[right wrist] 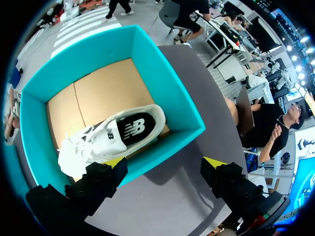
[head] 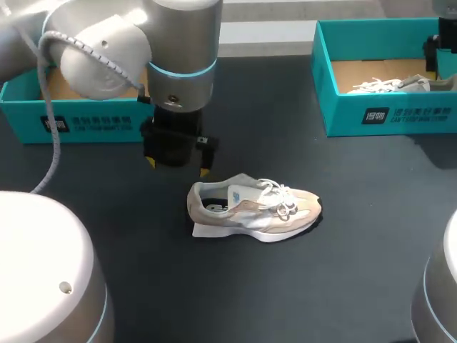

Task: Take the shoe out of the shoebox, open the shoe tongue, remove and reinsert the insole, then place the shoe into the shoebox

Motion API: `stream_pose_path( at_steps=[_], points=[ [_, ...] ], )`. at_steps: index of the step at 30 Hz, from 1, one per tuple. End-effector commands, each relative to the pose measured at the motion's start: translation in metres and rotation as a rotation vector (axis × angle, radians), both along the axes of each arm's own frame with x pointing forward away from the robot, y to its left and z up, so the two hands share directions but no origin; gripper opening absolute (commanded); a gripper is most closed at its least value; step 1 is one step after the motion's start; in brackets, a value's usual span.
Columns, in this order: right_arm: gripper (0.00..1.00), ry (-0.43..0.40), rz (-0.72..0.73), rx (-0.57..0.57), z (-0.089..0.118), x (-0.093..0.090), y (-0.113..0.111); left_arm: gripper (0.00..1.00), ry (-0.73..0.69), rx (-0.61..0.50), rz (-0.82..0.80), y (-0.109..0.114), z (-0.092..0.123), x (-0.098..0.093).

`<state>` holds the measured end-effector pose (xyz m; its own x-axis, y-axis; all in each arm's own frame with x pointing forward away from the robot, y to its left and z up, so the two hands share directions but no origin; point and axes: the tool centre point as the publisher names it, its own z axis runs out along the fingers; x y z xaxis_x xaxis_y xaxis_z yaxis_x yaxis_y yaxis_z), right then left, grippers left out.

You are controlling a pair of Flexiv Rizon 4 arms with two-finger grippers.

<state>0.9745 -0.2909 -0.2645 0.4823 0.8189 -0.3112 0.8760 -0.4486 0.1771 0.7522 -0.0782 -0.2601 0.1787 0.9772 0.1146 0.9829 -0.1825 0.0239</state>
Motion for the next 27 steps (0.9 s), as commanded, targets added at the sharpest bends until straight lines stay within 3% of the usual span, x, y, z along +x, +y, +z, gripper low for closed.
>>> stream_pose_path(
  at_steps=[1, 5, 6, 7, 9, 10, 15, 21, 27],
  points=[
    [1.0, -0.003, 0.0, 0.001, 0.0, -0.001, 0.0, 1.0, 0.002, -0.032, -0.003, 0.005, -0.002, -0.001],
    [1.0, -0.003, 0.0, 0.001, 0.0, -0.001, 0.0, 1.0, 0.011, -0.066, 0.03, 0.01, 0.002, 0.0],
    [1.0, -0.003, 0.0, 0.001, 0.0, -0.001, 0.0, 1.0, 0.015, 0.004, 0.101, 0.016, 0.002, 0.003],
    [1.0, -0.003, 0.0, 0.001, 0.0, -0.001, 0.0, 1.0, 0.055, -0.07, 0.129, 0.021, 0.006, 0.003],
    [1.0, -0.003, 0.0, 0.001, 0.0, -0.001, 0.0, 1.0, 0.097, -0.071, 0.209, 0.024, 0.006, 0.002],
    [1.0, -0.003, 0.0, 0.001, 0.0, -0.001, 0.0, 1.0, 0.117, -0.132, 0.243, 0.026, 0.009, 0.0],
    [1.0, -0.003, 0.0, 0.001, 0.0, -0.001, 0.0, 1.0, 0.236, -0.218, 0.445, 0.035, 0.012, -0.011],
    [1.0, -0.003, 0.0, 0.001, 0.0, -0.001, 0.0, 1.0, 0.37, -0.408, 0.608, 0.057, 0.0, -0.024],
    [1.0, -0.003, 0.0, 0.001, 0.0, -0.001, 0.0, 1.0, 0.441, -0.604, 0.767, 0.088, -0.005, -0.022]
  ],
)
